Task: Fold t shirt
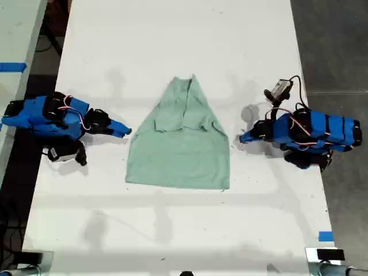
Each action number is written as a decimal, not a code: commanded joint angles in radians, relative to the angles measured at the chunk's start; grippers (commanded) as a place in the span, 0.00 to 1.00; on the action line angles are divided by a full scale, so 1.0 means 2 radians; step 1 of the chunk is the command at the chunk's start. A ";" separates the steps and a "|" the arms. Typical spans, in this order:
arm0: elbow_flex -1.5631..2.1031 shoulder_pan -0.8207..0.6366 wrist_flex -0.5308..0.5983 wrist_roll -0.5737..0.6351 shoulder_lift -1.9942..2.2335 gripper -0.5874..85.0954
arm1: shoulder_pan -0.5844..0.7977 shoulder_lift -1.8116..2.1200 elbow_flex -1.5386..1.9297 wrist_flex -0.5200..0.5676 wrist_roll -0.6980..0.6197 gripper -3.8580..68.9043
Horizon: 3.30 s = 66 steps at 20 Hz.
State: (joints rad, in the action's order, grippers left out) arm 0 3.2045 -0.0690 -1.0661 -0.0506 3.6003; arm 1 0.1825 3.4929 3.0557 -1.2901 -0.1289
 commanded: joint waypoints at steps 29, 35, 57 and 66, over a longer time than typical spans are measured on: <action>0.005 -0.004 0.002 0.002 0.002 0.17 | -0.171 -0.756 -0.479 0.039 0.187 0.37; 0.005 -0.005 0.002 0.002 0.002 0.17 | -0.178 -0.844 -0.469 0.114 0.180 0.25; 0.005 -0.005 0.002 0.002 0.002 0.17 | -0.140 -0.937 -0.791 0.075 0.015 0.08; 0.005 -0.005 0.002 0.002 0.002 0.17 | -0.126 -1.167 -1.002 0.081 -0.041 0.27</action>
State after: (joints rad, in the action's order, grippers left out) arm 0 3.2045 -0.0690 -1.0661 -0.0506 3.6003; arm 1 -0.0859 1.1796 1.1674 -1.1029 -0.1887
